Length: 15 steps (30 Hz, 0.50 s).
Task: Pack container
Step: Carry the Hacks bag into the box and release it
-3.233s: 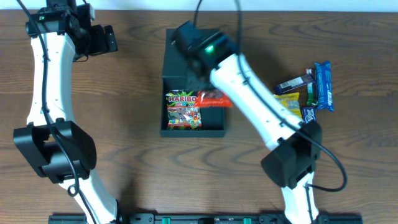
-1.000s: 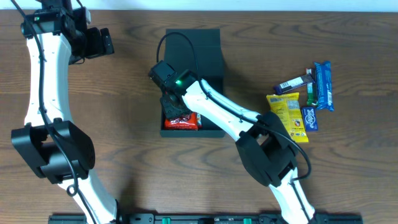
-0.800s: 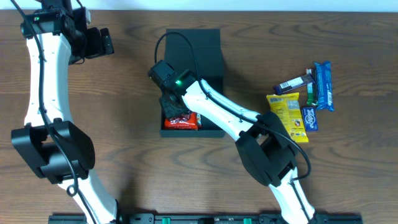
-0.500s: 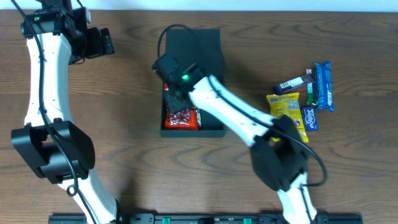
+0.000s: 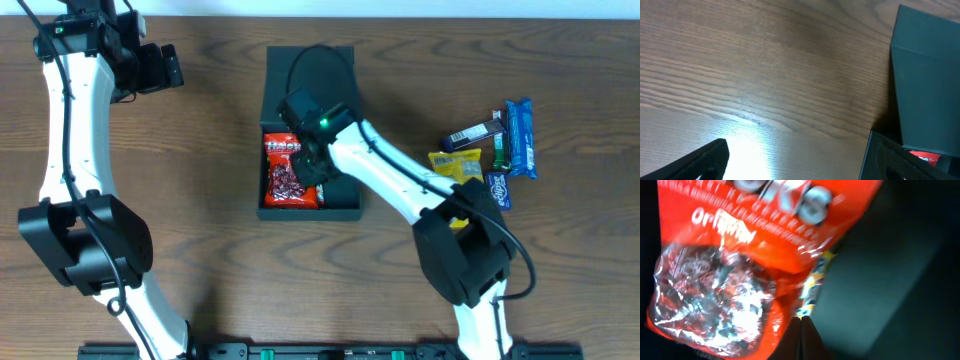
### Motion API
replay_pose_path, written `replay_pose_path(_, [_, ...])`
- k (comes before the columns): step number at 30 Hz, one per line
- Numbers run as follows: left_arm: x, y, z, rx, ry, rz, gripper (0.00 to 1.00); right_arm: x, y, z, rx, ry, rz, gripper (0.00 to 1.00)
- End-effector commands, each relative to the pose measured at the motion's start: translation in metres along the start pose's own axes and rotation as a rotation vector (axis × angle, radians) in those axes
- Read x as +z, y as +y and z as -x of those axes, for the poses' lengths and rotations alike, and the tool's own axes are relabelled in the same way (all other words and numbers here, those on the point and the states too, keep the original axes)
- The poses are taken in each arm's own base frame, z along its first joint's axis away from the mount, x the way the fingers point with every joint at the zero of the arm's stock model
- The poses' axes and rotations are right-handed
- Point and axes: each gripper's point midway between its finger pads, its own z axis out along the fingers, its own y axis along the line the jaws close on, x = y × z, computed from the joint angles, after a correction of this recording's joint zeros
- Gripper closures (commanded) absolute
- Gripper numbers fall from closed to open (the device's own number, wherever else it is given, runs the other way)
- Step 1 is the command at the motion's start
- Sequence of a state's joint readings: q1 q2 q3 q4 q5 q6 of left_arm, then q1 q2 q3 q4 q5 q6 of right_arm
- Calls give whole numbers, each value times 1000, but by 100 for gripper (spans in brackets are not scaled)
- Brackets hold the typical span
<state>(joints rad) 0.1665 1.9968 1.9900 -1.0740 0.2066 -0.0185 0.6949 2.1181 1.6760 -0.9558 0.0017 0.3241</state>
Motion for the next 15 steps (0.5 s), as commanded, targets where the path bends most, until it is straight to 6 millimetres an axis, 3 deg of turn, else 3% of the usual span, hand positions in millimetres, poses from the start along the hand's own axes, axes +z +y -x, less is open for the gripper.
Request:
replay_pose_path(1, [-9, -1, 0, 3, -15, -4, 5, 9, 6, -8, -31, 23, 9, 99])
replay_pose_path(8, [-9, -1, 0, 3, -14, -4, 5, 21, 4, -15, -32, 31, 8, 99])
replay_pose_path(15, [-9, -1, 0, 3, -14, -4, 5, 20, 35, -2, -71, -18, 168, 99])
